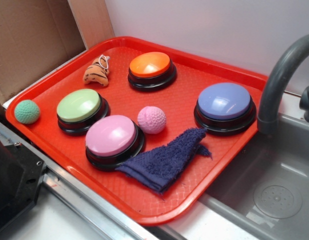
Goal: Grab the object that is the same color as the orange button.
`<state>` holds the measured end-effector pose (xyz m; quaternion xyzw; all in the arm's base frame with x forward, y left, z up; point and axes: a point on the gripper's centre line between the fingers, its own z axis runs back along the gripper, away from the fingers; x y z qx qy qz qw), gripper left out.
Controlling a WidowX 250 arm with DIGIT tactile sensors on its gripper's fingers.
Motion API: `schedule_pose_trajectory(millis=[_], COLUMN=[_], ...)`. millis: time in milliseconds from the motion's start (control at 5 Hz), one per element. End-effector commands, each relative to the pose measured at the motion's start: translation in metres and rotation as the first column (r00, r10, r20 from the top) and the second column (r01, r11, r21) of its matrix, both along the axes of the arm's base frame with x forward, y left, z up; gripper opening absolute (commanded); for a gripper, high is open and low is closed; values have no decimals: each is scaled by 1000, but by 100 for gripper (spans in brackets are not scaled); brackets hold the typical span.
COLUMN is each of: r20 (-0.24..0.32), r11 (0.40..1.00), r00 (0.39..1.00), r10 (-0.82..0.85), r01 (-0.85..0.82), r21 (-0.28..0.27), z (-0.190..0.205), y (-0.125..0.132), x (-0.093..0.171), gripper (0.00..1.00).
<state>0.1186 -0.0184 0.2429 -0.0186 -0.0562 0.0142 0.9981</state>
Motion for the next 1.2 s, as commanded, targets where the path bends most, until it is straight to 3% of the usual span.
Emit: schedule_pose_trajectory(millis=[0, 400, 600, 800, 1000], r20=[0, 0, 22, 32, -36], r11=[1000, 999, 996, 990, 985], r00=[1000, 1000, 997, 998, 991], r10=[0, 22, 78, 57, 128], r01=[0, -22, -78, -52, -131], r21=[0, -35, -32, -131, -112], z=[0, 3, 10, -13, -44], y=[0, 25, 52, 101, 133], x=[0, 36, 64, 111, 144], gripper=[100, 100, 100, 100, 100])
